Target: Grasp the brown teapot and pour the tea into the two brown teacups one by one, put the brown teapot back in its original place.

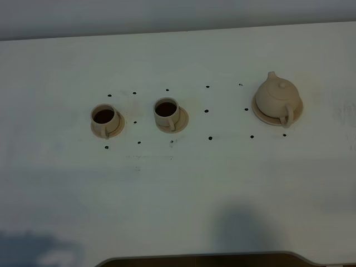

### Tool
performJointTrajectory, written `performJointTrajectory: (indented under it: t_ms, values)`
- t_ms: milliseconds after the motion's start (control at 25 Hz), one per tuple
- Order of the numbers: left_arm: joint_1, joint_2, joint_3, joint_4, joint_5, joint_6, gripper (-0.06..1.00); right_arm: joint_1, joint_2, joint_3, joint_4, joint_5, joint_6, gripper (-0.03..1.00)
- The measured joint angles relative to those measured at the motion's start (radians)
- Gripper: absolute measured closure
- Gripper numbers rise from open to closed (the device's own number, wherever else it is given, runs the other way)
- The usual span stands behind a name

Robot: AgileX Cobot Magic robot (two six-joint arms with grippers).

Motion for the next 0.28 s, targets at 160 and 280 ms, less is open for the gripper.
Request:
performJointTrajectory:
  t_ms: [160,280]
  values:
    - [0.000,0.000,0.000,0.000,0.000,0.000,0.48,0.000,0.000,0.000,0.000,0.000,0.000,0.47]
    - [0.000,0.000,0.000,0.000,0.000,0.000,0.48,0.000,0.000,0.000,0.001,0.000,0.000,0.47]
